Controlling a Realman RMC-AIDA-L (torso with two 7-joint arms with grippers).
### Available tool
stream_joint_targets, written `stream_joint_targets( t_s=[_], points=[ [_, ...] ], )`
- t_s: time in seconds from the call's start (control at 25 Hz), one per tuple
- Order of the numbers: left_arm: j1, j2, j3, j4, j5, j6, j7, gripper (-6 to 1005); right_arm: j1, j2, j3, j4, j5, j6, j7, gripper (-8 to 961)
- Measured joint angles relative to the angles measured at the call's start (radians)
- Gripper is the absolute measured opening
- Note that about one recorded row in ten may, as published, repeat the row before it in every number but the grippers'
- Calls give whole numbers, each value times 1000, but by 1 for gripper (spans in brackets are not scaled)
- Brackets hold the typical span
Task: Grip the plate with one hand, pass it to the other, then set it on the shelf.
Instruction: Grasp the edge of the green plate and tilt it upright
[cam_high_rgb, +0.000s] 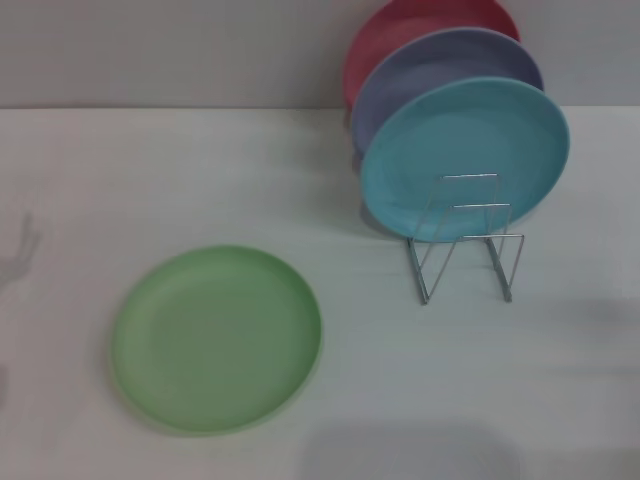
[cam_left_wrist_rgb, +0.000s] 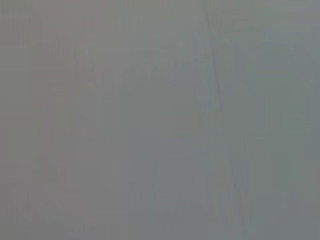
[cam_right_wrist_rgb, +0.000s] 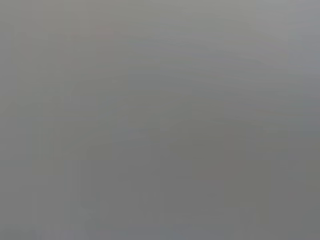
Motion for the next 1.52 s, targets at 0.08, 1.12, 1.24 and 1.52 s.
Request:
stream_joint_targets(
  t_s=[0.08,1.12,1.24,1.52],
  points=[
    [0,0,0,1,0,0,0,869,2,4,-3,7,-4,0,-109,773],
    [121,80,102,-473,80,-429,67,868,-8,4,-15,18,-7,-17,-91,772],
    [216,91,42,-814,156,-790,143,868,-7,3,-15,18,-7,-15,-91,774],
    [260,78,-55,-1209,195,-1415,139,868,-5,2,-15,15,-8,-1,-91,773]
  ],
)
